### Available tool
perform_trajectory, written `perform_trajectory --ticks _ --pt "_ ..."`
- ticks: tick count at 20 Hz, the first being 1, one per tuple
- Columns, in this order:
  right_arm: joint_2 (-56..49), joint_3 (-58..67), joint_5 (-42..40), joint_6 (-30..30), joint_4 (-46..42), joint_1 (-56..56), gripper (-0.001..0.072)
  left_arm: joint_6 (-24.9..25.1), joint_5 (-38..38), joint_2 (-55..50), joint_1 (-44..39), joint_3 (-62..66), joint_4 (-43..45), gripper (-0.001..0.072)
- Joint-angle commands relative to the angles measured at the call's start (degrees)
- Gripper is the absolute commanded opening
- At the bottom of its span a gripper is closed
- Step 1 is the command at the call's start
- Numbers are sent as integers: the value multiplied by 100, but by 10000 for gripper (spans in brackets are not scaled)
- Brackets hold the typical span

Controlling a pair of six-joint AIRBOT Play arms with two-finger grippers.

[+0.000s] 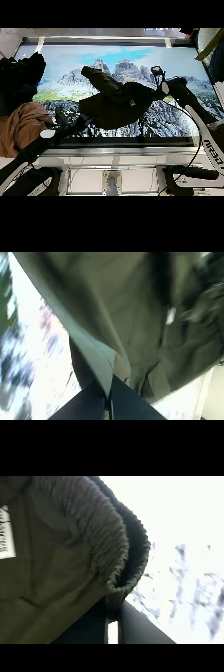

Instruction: Fold the clothes and pants, and hang the long-sleeved shirts on hangers.

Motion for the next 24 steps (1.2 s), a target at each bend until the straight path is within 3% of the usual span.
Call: perform_trajectory --ticks 1,4,6,9,12,14,20,24 --pt "780 17 717 -444 -46 13 29 -2 -774 896 798 450 1373 17" --pt "2465 26 1340 -514 35 636 29 -927 -2159 2031 1915 1709 2977 17" --pt "3615 195 1482 -232 575 1276 29 -1416 -2505 2597 2579 2997 4197 16" --pt "4419 901 691 382 1451 2210 29 -1403 -2876 2586 3185 5362 5322 17" --pt "4113 1777 247 398 1939 2918 29 -992 -3578 1810 3250 7368 5552 17" --pt "3770 2055 221 398 1869 3084 30 -874 -3884 1246 3252 8008 5554 17" --pt "3108 2074 492 586 385 2973 30 -881 -4658 -229 3241 8065 5549 18" --pt "2498 2013 1307 859 448 2105 31 -942 -5034 -1088 3169 8054 5552 18"
